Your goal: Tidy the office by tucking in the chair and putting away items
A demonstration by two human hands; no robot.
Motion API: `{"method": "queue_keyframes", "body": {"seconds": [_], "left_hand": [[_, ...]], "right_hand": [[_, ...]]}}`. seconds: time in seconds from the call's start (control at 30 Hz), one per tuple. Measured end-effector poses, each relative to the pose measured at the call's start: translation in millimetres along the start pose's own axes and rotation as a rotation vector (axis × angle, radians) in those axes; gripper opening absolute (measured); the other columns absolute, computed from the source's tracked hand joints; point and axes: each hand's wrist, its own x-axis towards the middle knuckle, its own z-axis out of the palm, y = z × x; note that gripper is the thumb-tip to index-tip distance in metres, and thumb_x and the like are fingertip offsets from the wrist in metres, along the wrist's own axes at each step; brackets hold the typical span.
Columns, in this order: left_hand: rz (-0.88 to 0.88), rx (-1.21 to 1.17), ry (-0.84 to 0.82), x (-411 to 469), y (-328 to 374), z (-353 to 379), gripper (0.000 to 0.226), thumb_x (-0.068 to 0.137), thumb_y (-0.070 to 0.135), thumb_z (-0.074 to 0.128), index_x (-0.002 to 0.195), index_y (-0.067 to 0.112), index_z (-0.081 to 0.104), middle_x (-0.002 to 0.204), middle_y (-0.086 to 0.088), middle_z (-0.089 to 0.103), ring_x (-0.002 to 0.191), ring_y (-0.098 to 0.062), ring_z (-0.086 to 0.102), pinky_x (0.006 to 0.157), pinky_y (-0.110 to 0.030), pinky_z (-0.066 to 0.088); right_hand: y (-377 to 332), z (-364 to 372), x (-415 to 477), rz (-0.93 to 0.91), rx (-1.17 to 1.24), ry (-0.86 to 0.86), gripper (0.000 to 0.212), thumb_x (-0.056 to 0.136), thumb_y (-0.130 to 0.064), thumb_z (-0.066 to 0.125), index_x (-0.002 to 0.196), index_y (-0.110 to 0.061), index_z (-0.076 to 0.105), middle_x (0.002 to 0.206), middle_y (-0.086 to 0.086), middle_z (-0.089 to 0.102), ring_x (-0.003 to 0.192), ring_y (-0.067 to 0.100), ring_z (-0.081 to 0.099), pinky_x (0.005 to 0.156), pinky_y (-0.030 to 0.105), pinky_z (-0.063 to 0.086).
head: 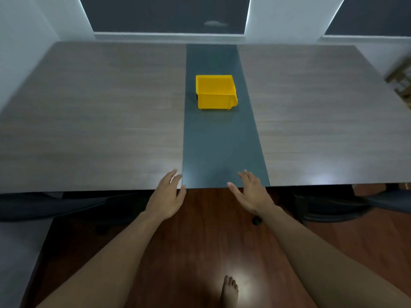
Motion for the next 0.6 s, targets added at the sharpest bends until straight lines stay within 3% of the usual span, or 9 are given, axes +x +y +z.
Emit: {"method": "queue_keyframes", "body": {"seconds": [0.27, 0.5, 0.6], "left_hand": [[0.010, 0.056, 0.069, 84.4, 11.3, 89.7, 0.058, 0.113, 0.043, 0.041, 0.164, 0.016, 0.039, 0.179, -0.001, 0.016, 0.166, -0.021, 0.009, 0.133, -0.047, 0.023], [0.090, 0.178, 0.079, 144.2, 4.3, 144.3, 0.069, 0.112, 0.051, 0.030, 0.171, 0.020, 0.015, 0.180, 0.003, 0.006, 0.167, -0.016, -0.002, 0.135, -0.047, 0.014], [0.112, 0.205, 0.088, 160.9, 3.7, 165.7, 0.072, 0.111, 0.054, 0.027, 0.172, 0.022, 0.004, 0.180, 0.007, -0.003, 0.166, -0.013, -0.010, 0.135, -0.047, 0.008]], "right_hand": [[68.5, 36.8, 108.0, -0.066, -0.068, -0.011, 0.082, 0.107, -0.068, 0.029, 0.169, -0.016, 0.017, 0.180, 0.007, 0.002, 0.166, 0.026, 0.000, 0.131, 0.053, 0.018], [94.7, 90.8, 160.2, -0.141, -0.197, 0.112, 0.079, 0.109, -0.064, 0.021, 0.171, -0.016, 0.007, 0.180, 0.005, -0.007, 0.165, 0.023, -0.009, 0.134, 0.048, 0.005], [98.3, 113.1, 163.4, -0.140, -0.241, 0.244, 0.078, 0.109, -0.063, 0.018, 0.171, -0.019, 0.002, 0.180, 0.003, -0.007, 0.165, 0.020, -0.009, 0.133, 0.050, 0.006]]}}
